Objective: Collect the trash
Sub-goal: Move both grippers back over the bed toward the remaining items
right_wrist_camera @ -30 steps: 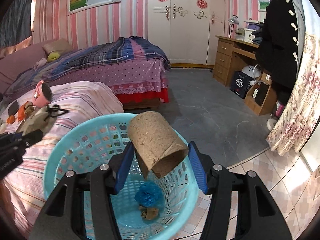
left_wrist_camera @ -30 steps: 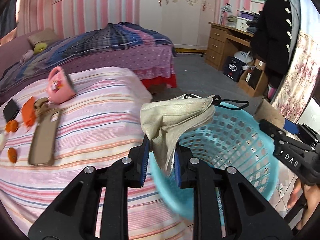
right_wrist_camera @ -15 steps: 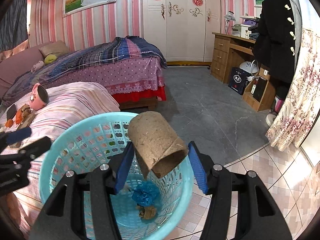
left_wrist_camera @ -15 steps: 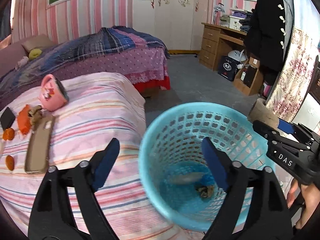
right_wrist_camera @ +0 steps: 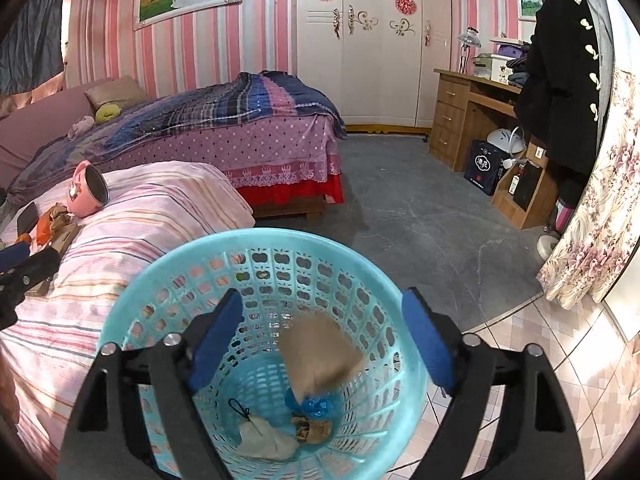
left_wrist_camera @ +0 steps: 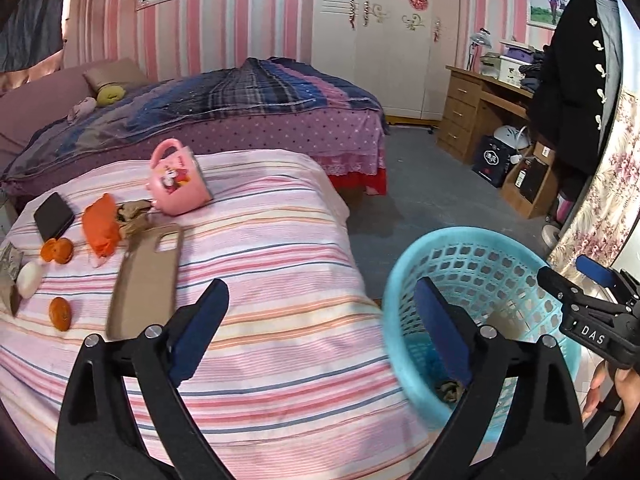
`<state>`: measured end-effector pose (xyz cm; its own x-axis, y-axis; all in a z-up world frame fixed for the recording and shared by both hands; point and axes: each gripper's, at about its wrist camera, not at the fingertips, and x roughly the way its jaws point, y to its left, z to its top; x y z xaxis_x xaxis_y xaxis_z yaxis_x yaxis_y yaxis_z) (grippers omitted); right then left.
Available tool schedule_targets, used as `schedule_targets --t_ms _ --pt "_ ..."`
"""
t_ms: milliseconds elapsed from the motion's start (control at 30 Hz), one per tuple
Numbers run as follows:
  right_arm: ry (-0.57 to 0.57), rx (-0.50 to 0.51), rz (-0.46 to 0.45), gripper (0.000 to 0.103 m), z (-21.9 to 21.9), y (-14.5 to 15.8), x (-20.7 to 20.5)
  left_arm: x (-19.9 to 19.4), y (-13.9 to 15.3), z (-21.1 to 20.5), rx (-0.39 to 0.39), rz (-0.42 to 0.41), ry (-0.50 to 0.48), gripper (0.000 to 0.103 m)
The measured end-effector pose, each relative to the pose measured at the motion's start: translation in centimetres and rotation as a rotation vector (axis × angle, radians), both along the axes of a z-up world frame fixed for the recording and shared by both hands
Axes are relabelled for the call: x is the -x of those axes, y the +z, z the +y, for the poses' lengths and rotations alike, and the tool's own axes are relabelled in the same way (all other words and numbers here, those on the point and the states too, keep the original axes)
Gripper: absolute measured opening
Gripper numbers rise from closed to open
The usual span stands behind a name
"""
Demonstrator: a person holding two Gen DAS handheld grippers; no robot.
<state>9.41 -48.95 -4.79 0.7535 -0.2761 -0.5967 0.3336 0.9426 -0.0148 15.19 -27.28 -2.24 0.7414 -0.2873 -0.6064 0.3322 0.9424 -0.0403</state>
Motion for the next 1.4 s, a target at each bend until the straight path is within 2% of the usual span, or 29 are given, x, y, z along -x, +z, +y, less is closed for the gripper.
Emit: schedule_targets --t_ms 67,400,667,867,1033,1133,1400 --pt "0.001 0.009 0.005 0.086 0.6 0.1 -0.4 -0.1 0.1 0.9 -0.002 -0.005 0.012 0.091" --pt "0.029 0.038 -0.001 0.086 3.3 0.8 -1.7 -0.6 1.0 6.9 -0.002 -0.020 0.086 0.093" --pt "0.078 0.025 -0.034 0.086 7.2 1.8 -3.5 -0.7 1.3 12.5 -0.066 -0.049 0.151 0.095" --pt "0.119 0.034 -0.037 0.087 10.5 2.1 -4.7 -0.9 0.3 17.4 -0.044 -0.055 0.216 0.097" --pt "0.154 0.039 -0.044 0.088 13.6 2.3 -5.5 -2.0 -0.5 20.7 -0.061 -0.037 0.255 0.097" --pt "0.168 0.047 -0.048 0.094 15.4 2.3 -6.1 -2.3 -0.9 22.6 -0.055 -0.021 0.270 0.097" --pt "0.231 0.041 -0.022 0.095 20.4 1.7 -7.8 -3.0 -2.0 27.6 -0.083 0.011 0.324 0.097"
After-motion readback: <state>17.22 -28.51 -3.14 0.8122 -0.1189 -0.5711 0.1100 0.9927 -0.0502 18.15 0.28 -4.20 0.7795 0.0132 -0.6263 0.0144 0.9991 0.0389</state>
